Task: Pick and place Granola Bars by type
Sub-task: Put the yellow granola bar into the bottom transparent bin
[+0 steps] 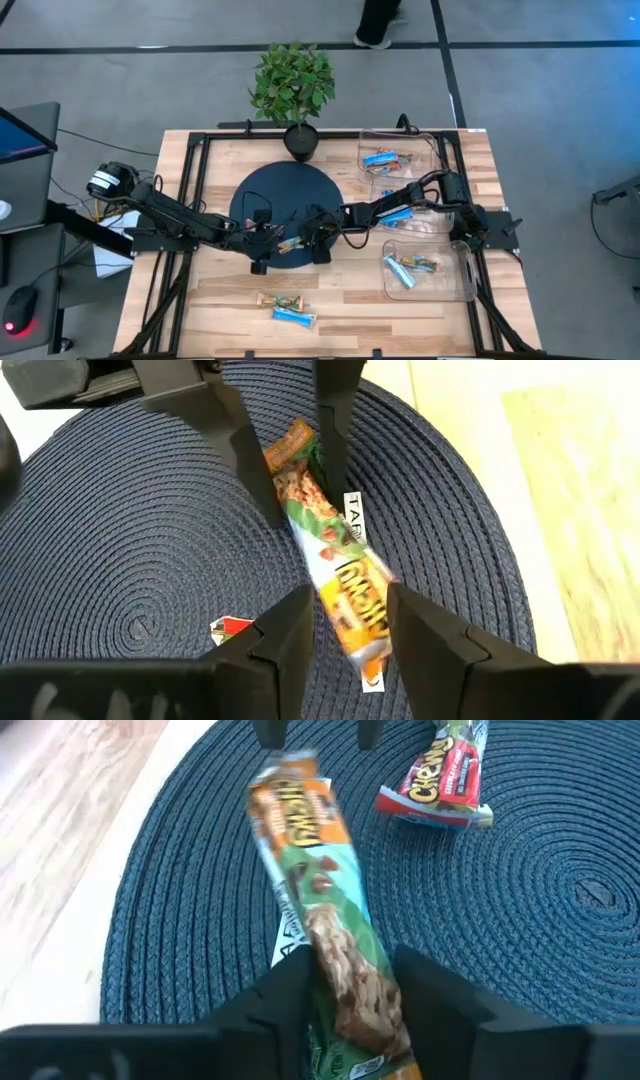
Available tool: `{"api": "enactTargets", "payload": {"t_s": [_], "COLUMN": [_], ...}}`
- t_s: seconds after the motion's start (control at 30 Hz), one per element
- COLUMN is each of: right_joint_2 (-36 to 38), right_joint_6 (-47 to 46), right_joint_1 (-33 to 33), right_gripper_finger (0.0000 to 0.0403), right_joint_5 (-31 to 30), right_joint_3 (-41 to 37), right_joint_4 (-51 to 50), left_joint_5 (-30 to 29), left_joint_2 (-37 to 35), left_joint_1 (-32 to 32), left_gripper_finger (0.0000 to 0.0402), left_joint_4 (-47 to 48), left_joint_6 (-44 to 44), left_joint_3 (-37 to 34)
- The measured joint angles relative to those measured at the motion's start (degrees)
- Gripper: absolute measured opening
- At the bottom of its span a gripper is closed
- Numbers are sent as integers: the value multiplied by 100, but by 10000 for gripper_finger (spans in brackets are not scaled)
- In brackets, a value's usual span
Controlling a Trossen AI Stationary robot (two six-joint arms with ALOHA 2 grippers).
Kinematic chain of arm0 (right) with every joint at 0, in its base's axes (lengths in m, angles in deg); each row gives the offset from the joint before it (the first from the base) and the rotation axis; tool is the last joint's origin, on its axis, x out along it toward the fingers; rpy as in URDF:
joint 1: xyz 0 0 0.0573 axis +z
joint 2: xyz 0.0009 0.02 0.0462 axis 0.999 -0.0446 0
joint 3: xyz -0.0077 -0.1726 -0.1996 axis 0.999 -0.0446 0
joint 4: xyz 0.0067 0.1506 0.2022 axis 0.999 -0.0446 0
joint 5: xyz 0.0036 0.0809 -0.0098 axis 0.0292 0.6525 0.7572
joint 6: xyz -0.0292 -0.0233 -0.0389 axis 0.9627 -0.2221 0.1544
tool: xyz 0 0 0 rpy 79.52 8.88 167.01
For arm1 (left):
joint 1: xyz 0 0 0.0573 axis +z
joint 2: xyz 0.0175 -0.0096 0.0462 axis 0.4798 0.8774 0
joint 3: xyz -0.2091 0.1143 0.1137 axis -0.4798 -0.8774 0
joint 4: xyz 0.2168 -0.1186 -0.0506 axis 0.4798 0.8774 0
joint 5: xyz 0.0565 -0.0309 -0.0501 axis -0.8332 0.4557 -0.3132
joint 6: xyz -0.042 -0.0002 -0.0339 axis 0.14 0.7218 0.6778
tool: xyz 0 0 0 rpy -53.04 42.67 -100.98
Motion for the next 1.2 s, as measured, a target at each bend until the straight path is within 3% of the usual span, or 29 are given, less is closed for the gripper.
{"api": "enactTargets", "payload": {"t_s": [0.17,0.57,0.97,1.2], "right_joint_2": [4,837,1989,2600], "right_joint_6": [2,130,-108,-698], "right_joint_1": [0,135,431,798], "right_gripper_finger": [97,93,93,93], "right_joint_5": [5,-10,2,-15], "right_joint_3": [2,-4,3,2], "right_joint_4": [9,-747,-2646,-3620], "left_joint_5": [2,38,-11,-23], "left_joint_2": [0,2,2,2], "left_joint_1": [0,-1,-109,-107], "left_gripper_finger": [126,126,126,126], "left_joint_4": [2,107,274,315], "left_joint_6": [0,91,162,50], "left_joint_3": [0,-2,-4,-2]}}
